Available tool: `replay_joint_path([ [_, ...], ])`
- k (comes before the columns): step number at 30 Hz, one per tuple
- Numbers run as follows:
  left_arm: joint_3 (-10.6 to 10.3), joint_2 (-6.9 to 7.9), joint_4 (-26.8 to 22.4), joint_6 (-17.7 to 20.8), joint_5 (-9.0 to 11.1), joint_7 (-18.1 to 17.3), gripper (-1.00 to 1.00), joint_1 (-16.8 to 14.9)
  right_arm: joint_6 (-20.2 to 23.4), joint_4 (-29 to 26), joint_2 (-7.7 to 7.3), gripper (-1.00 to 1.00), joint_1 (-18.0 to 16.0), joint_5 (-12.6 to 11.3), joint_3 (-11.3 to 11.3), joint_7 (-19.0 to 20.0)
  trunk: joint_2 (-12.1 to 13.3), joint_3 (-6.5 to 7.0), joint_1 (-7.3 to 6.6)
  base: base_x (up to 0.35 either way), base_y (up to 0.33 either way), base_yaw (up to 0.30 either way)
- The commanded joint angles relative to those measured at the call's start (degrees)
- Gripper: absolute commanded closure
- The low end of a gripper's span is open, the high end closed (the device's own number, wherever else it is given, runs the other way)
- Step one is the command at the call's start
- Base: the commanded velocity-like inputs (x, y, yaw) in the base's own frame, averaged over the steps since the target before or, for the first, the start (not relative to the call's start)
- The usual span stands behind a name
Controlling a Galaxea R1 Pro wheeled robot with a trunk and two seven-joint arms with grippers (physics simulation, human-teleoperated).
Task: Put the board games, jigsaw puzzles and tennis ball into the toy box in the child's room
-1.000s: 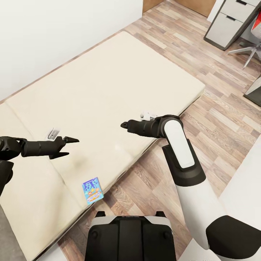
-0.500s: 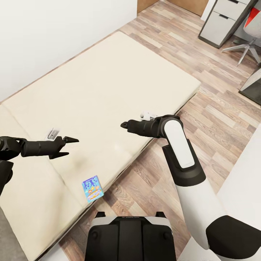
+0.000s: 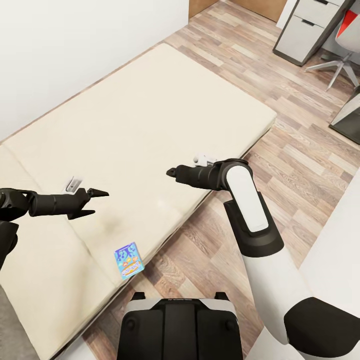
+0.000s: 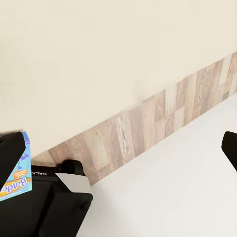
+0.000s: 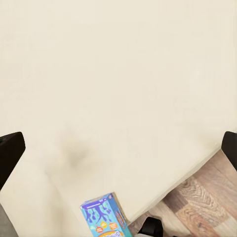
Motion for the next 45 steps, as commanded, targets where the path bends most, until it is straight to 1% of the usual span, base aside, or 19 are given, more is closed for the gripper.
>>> replay_joint_path([
  [1,-0.1,0.04,0.0,0.0,0.6,0.6,-1.0,-0.1,0.2,0.0,0.02,-1.0,0.0,-0.5,0.0,-0.6,-0.1,-0.07,0.03,0.0,0.004,0.0],
  [13,-0.1,0.01,0.0,0.0,0.6,0.6,-1.0,-0.1,0.1,0.0,0.02,-1.0,0.0,-0.4,0.0,-0.4,-0.1,-0.07,0.03,-0.008,0.014,0.0],
  [28,-0.3,0.02,0.0,0.0,0.6,0.6,-1.0,0.0,0.5,-0.4,0.02,-1.0,0.0,-0.6,-0.7,-0.4,-0.1,-0.07,0.03,-0.001,0.001,0.0],
  [29,-0.3,0.03,0.0,0.0,0.6,0.6,-1.0,0.0,0.5,-0.5,-1.04,-1.0,0.0,-1.0,-1.1,-0.3,-0.1,-0.07,0.03,0.0,0.0,0.0],
  [31,-0.3,0.03,0.0,0.0,0.6,0.6,-1.0,0.0,0.5,-0.6,-2.64,-1.0,0.0,-1.9,-1.6,-0.3,-0.1,-0.07,0.03,0.0,0.0,0.0],
  [32,-0.3,0.04,0.0,0.0,0.6,0.6,-1.0,0.0,0.5,-0.7,-4.25,-1.0,0.0,-3.5,-2.1,-0.3,-0.1,-0.07,0.03,0.0,0.0,0.0],
  [33,-0.3,0.04,0.0,0.0,0.6,0.6,-1.0,0.0,0.4,-0.7,-7.42,-1.0,0.0,-7.4,-2.7,-0.3,-0.1,-0.07,0.03,0.0,0.0,0.0],
  [34,-0.2,0.04,0.0,0.0,0.6,0.6,-1.0,0.0,0.3,-0.8,-8.91,-1.0,0.1,-9.3,-2.9,-0.3,-0.1,-0.07,0.03,0.0,0.0,0.0],
  [35,-0.3,0.04,0.0,0.0,0.6,0.6,-1.0,0.0,0.3,-0.8,-9.6,-1.0,0.1,-10.0,-3.0,-0.3,-0.1,-0.07,0.03,0.0,0.0,0.0],
  [36,-0.3,0.07,0.0,0.0,0.6,0.6,-1.0,0.0,0.2,-0.9,-10.8,-1.0,0.1,-11.2,-3.4,-0.2,-0.1,-0.07,0.03,0.0,0.0,0.0],
  [39,-0.4,0.1,0.0,0.0,0.6,0.6,-1.0,0.0,0.1,-1.0,-12.2,-1.0,0.1,-12.4,-4.1,-0.2,-0.1,-0.07,0.03,0.0,0.0,0.0],
  [40,-0.4,0.11,0.0,0.0,0.6,0.6,-1.0,-0.1,0.2,-1.0,-12.91,-1.0,0.1,-12.8,-4.8,-0.2,-0.1,-0.07,0.03,0.0,0.0,0.0],
  [42,-0.5,0.12,0.0,0.0,0.6,0.6,-1.0,-0.1,0.5,-1.0,-13.67,-1.0,0.1,-13.2,-5.9,-0.2,-0.1,-0.07,0.03,0.0,0.0,0.0],
  [44,-0.5,0.12,0.0,0.0,0.6,0.6,-1.0,-0.1,0.6,-1.0,-14.09,-1.0,0.1,-13.4,-6.7,-0.2,-0.1,-0.07,0.03,0.0,0.0,0.0],
  [45,-0.5,0.12,0.0,0.0,0.6,0.6,-1.0,-0.1,0.7,-1.0,-14.71,-1.0,0.1,-13.9,-7.4,-0.2,-0.1,-0.07,0.03,0.0,0.0,0.0],
])
